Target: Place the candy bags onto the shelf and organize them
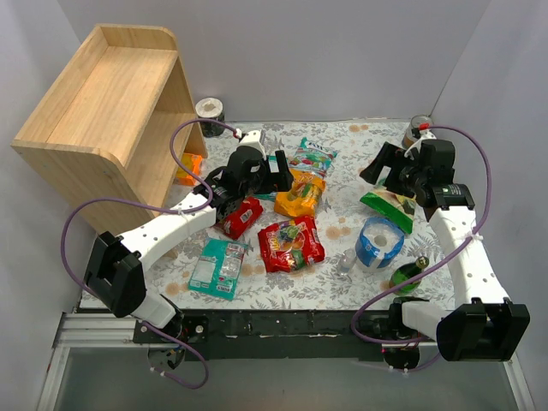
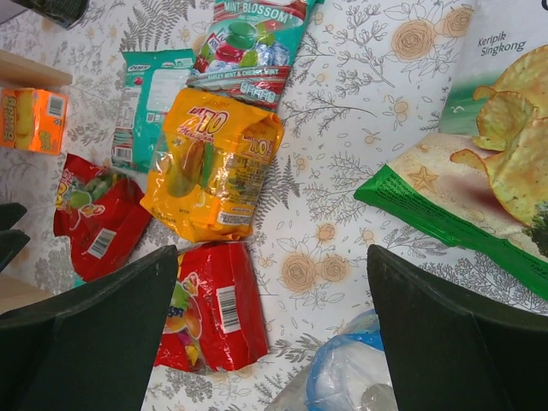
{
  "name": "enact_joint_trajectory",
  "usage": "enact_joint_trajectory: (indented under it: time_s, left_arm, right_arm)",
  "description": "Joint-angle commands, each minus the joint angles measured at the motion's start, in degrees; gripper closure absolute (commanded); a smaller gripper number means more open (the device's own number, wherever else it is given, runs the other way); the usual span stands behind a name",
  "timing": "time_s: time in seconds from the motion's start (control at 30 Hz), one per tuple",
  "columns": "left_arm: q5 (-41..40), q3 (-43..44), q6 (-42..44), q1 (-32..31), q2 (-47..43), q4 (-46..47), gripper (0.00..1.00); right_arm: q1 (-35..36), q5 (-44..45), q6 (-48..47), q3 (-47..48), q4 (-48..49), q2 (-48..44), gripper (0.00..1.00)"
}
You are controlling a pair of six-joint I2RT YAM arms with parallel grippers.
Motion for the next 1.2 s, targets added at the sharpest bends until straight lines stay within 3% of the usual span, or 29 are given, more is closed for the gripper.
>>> enact_joint_trajectory:
  time_s: [0.0, 0.33, 0.67, 1.0, 1.17]
  left_arm:
    - [-3.35, 1.34, 1.97, -0.07, -2.99, -0.39, 0.02]
    - [-2.91, 0.55, 4.61, -0.07, -3.51, 0.67, 0.02]
    - [-0.10, -0.42, 4.61, -0.07, -5.97, -0.03, 0.02]
    - [-2.04, -3.31, 2.33, -0.07, -11.51, -3.02, 0.02]
    - [-0.98, -6.48, -0.66, -0.07, -12.83, -4.69, 0.02]
  right_arm:
    - [-0.15, 0.74, 2.37, 0.80, 2.96, -0.35, 0.02]
    - [2.91, -7.97, 2.03, 0.89, 9.11, 0.35, 0.02]
    - [25.40, -2.69, -4.92, 3.88, 7.97, 6.59, 0.02]
    - [34.82, -1.99, -8.00, 0.19, 3.49, 9.85, 0.03]
    - [37.02, 4.41, -5.55, -1.92, 0.42, 12.56, 0.04]
